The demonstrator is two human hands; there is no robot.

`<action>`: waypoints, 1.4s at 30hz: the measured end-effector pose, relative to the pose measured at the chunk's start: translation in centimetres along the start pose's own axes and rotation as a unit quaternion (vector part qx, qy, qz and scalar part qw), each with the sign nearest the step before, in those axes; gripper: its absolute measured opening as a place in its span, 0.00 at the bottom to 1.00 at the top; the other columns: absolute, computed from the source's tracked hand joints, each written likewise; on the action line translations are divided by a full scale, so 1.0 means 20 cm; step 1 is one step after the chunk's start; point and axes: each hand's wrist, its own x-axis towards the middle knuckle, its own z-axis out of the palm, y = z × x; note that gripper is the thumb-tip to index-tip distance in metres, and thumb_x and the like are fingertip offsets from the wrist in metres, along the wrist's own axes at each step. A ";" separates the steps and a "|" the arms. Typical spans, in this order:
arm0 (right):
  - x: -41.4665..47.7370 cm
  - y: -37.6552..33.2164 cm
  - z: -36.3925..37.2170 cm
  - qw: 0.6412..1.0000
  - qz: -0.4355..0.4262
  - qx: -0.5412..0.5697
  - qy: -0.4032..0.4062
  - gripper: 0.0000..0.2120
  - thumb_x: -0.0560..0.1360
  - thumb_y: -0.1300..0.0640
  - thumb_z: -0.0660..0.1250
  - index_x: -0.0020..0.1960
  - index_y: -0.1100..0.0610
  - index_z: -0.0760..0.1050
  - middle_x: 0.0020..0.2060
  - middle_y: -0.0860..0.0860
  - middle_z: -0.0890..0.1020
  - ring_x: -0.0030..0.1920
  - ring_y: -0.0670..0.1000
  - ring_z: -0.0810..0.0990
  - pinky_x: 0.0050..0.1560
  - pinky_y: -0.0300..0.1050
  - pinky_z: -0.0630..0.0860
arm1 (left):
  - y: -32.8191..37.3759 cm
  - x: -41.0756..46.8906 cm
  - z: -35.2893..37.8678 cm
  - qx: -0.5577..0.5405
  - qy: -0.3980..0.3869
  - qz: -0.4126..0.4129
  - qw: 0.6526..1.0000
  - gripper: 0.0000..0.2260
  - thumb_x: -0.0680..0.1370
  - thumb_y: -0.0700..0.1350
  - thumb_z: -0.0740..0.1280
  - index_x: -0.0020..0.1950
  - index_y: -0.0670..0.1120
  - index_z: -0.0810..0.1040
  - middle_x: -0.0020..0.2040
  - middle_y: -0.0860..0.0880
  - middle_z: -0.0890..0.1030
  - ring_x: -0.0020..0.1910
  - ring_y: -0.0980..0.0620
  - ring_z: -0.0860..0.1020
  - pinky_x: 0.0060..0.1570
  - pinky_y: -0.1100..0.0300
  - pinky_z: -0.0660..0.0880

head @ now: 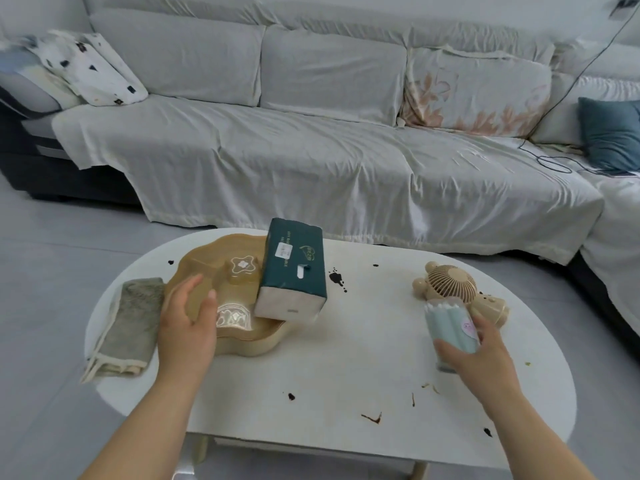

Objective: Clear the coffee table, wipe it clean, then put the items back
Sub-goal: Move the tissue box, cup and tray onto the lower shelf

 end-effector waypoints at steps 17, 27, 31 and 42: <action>-0.53 -0.99 0.77 0.925 -0.341 0.017 -0.166 0.36 0.70 0.55 0.67 0.73 0.56 0.54 0.71 0.54 0.61 0.71 0.53 0.60 0.72 0.45 0.56 | 0.23 0.11 -0.23 -0.275 -0.152 -0.128 0.941 0.13 0.72 0.48 0.65 0.56 0.50 0.71 0.47 0.51 0.81 0.43 0.54 0.81 0.36 0.60 0.76; -0.24 -0.86 0.60 0.952 -0.274 0.137 0.014 0.22 0.73 0.62 0.66 0.65 0.59 0.68 0.66 0.55 0.70 0.68 0.53 0.65 0.69 0.45 0.59 | -0.08 0.35 -0.16 -0.194 -0.081 -0.187 0.960 0.19 0.71 0.47 0.68 0.59 0.41 0.72 0.50 0.41 0.79 0.46 0.43 0.77 0.47 0.55 0.73; -0.05 -0.75 0.54 0.957 -0.016 0.272 -0.096 0.27 0.75 0.52 0.63 0.71 0.53 0.58 0.71 0.51 0.63 0.61 0.49 0.70 0.63 0.45 0.62 | -0.13 0.39 -0.12 -0.179 -0.088 -0.201 0.959 0.17 0.73 0.49 0.65 0.57 0.41 0.73 0.49 0.40 0.79 0.46 0.44 0.77 0.47 0.55 0.70; 0.12 -0.60 0.68 0.881 0.098 0.319 -0.335 0.08 0.76 0.53 0.62 0.52 0.54 0.74 0.42 0.49 0.84 0.43 0.49 0.81 0.44 0.42 0.76 | -0.21 0.47 -0.09 -0.130 -0.159 -0.215 0.955 0.11 0.71 0.54 0.65 0.47 0.49 0.78 0.43 0.47 0.82 0.45 0.47 0.78 0.47 0.55 0.72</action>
